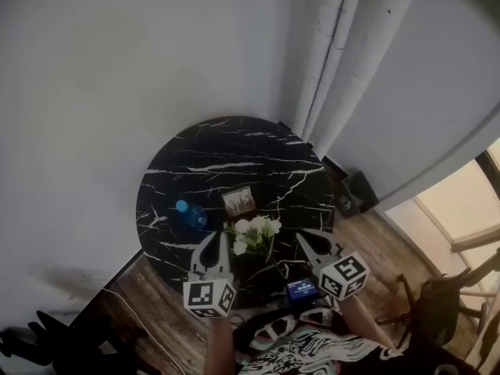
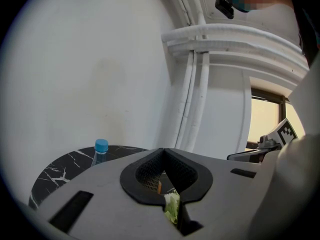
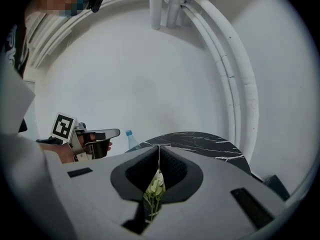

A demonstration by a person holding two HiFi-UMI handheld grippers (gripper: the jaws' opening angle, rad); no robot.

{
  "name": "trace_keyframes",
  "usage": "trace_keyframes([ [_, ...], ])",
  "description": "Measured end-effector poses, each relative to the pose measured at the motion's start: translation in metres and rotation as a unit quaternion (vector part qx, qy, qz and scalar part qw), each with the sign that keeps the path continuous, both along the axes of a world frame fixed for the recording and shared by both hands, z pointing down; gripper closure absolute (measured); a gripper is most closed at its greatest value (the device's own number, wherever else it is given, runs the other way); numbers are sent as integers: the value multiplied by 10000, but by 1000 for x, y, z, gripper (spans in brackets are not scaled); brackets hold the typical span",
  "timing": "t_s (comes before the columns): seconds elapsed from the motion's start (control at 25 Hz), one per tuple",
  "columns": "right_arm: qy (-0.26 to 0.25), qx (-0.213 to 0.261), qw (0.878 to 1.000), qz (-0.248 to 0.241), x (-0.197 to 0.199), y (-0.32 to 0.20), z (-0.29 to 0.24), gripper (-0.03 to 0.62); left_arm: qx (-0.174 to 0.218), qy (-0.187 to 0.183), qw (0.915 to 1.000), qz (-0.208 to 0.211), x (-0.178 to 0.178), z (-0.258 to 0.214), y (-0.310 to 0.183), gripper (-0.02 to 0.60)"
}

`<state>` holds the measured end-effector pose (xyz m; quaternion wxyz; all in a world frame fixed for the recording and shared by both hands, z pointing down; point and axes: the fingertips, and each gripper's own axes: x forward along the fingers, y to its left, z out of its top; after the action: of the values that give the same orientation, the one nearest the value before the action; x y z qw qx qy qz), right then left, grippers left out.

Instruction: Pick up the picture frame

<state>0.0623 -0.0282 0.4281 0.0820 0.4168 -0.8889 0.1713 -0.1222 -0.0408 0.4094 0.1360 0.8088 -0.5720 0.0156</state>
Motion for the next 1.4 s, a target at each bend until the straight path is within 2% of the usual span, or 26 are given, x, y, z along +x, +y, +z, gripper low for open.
trace_keyframes([
  [0.36, 54, 72, 9995, -313, -8, -20, 0, 576, 21, -51, 9998, -181, -3, 3, -16, 568],
  [0.52, 60, -60, 9993, -356, -3, -32, 8, 576, -122, -129, 9996, -229, -3, 14, -20, 568],
  [0.76, 102, -274, 9980, -560, -10, -50, 28, 576, -428, -491, 9976, -220, -9, 42, -31, 568],
  [0.88, 177, -265, 9973, -657, -14, -60, 35, 576, -557, -564, 9966, -211, -11, 53, -36, 568],
  [1.08, 449, -283, 9947, -880, -21, -74, 53, 574, -772, -897, 9929, -142, -13, 80, -46, 567],
  [1.4, 763, -611, 9881, -1188, -31, -100, 93, 574, -1060, -850, 9907, 112, -13, 114, -67, 566],
])
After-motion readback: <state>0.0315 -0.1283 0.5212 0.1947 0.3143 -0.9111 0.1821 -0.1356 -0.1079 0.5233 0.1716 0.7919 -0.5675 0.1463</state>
